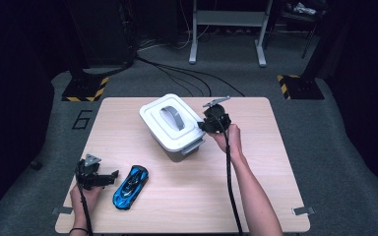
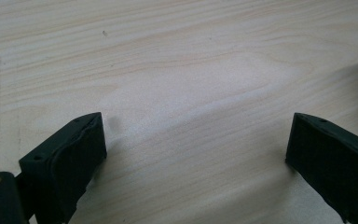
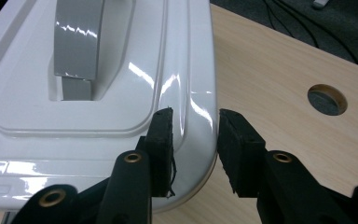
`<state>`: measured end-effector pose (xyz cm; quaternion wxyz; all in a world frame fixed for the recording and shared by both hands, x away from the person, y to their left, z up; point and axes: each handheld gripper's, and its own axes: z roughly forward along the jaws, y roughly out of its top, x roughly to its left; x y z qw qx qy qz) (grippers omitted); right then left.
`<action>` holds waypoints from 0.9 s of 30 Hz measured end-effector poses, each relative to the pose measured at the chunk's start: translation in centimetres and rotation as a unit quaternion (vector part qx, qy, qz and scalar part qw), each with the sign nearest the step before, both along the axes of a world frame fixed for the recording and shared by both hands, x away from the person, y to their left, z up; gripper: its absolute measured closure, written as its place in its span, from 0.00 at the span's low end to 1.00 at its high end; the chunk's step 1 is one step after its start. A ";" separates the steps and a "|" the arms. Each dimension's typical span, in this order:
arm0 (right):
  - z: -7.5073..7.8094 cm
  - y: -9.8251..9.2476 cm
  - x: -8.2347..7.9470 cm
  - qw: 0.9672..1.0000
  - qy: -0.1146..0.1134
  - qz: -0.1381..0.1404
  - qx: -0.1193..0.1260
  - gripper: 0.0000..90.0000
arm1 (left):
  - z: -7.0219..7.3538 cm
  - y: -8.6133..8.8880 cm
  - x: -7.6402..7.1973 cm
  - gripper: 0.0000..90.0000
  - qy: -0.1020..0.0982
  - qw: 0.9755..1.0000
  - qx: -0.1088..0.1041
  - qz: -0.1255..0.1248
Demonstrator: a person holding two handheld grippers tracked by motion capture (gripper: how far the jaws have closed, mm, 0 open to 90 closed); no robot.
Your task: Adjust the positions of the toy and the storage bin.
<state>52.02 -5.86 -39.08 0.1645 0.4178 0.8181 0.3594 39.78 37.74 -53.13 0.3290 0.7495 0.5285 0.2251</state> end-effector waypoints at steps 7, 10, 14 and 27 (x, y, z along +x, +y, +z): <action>0.0 0.9 -1.7 1.000 0.003 0.011 -0.001 0.70 | 0.0 0.1 0.0 0.05 0.001 1.000 0.003 -0.003; 0.0 1.3 -2.5 1.000 0.007 0.010 -0.001 0.69 | 0.0 0.0 0.0 0.06 -0.001 1.000 0.000 0.000; 0.2 1.4 -2.7 1.000 0.011 0.010 -0.009 0.63 | 0.0 0.0 0.0 0.06 -0.001 1.000 0.000 -0.001; 2.7 4.9 -1.8 0.999 -0.025 0.048 0.001 0.54 | 0.1 0.1 0.0 0.06 0.002 1.000 0.004 -0.006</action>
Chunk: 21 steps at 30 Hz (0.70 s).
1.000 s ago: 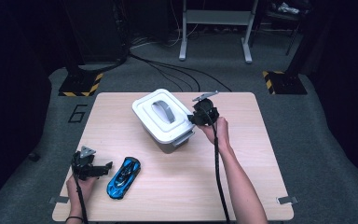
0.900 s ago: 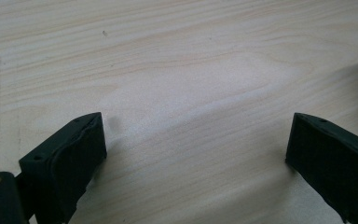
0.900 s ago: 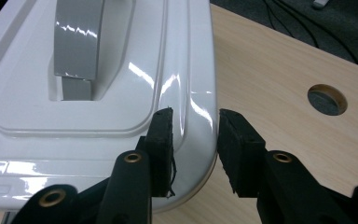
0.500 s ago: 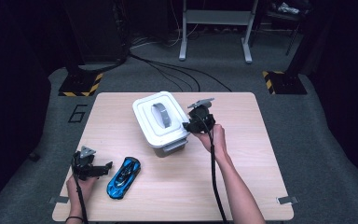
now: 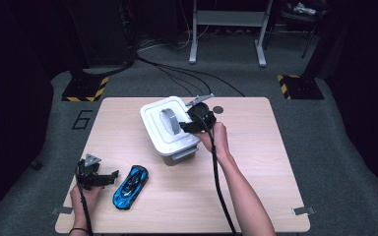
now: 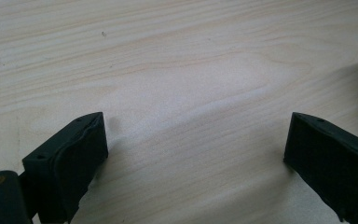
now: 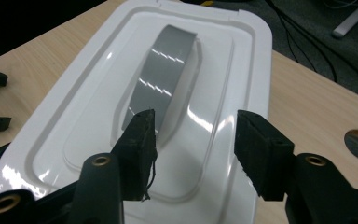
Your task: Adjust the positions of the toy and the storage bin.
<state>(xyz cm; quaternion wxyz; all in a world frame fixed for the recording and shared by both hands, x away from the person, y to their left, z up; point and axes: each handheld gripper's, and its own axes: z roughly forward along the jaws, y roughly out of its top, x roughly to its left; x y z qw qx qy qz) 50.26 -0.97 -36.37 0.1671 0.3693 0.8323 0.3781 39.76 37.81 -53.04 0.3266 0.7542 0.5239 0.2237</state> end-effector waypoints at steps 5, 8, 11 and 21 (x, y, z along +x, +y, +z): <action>0.8 1.7 1.0 1.000 -0.001 0.012 0.008 0.54 | 0.0 0.0 0.0 0.06 0.001 1.000 0.000 0.000; 1.3 2.7 1.5 1.000 0.003 0.010 0.005 0.54 | 0.0 0.0 0.0 0.06 0.001 1.000 0.000 0.000; 1.6 3.6 2.4 1.000 0.002 0.013 0.000 0.56 | 0.0 0.0 0.0 0.07 0.001 1.000 -0.001 0.000; 0.6 5.9 3.9 0.999 0.025 -0.004 -0.034 0.66 | -0.1 -0.2 0.0 0.08 -0.009 1.000 -0.005 0.005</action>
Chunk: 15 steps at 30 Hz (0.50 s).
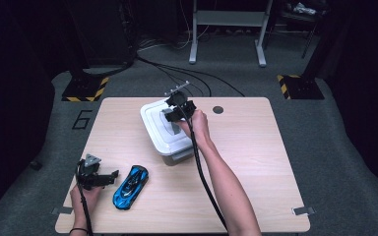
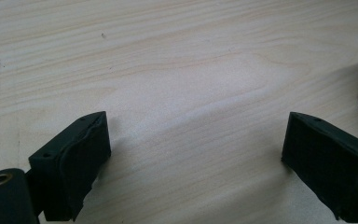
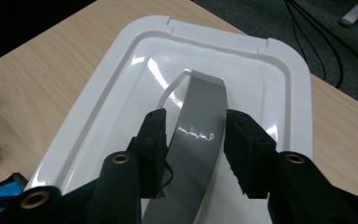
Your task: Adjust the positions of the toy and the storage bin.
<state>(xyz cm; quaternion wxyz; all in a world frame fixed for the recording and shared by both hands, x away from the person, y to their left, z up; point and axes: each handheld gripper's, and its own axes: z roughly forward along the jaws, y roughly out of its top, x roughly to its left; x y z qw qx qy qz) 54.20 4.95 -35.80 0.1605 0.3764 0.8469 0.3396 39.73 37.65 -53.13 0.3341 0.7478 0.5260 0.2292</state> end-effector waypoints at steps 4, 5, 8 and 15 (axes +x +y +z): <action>0.1 0.3 -0.1 1.000 -0.005 -0.023 -0.009 0.69 | 0.0 0.0 0.0 0.09 0.001 1.000 0.002 -0.001; 0.2 0.3 -0.1 0.999 -0.004 -0.031 -0.020 0.70 | 0.0 0.0 0.0 0.09 0.001 1.000 0.002 0.000; 0.4 0.2 0.0 0.998 -0.004 -0.054 -0.040 0.74 | 0.0 0.0 0.0 0.09 -0.001 1.000 0.003 -0.001; 0.4 0.3 0.4 0.993 -0.012 -0.101 -0.062 0.75 | 0.1 0.1 -0.1 0.10 0.005 1.000 0.003 -0.005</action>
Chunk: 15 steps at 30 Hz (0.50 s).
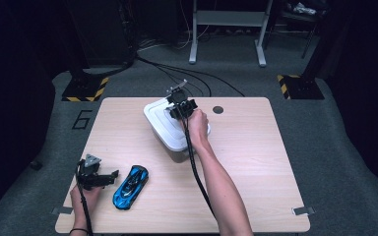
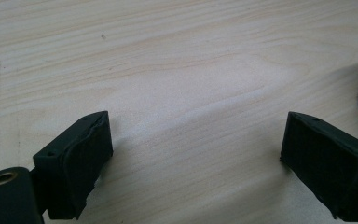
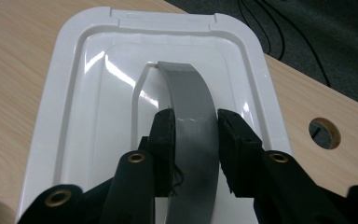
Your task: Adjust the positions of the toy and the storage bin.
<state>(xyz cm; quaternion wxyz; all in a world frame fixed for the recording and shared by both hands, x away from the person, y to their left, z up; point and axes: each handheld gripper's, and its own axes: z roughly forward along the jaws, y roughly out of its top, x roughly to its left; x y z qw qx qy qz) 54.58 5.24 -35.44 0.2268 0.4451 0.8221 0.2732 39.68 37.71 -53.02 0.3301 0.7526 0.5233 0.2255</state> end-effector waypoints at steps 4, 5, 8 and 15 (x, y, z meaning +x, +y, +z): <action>0.2 1.3 -0.2 1.000 0.007 -0.024 -0.017 0.75 | 0.0 0.0 0.0 0.10 0.000 1.000 0.001 0.001; 0.2 1.3 -0.2 1.000 0.007 -0.024 -0.017 0.75 | 0.0 0.0 0.0 0.10 0.000 1.000 0.001 0.001; 0.1 1.8 -0.4 1.000 0.005 -0.009 -0.009 0.72 | 0.0 0.0 0.0 0.10 -0.002 1.000 0.000 0.001; 1.0 -1.1 -1.6 0.998 -0.004 0.038 0.053 0.44 | 0.0 0.0 0.0 0.11 -0.004 1.000 -0.002 0.001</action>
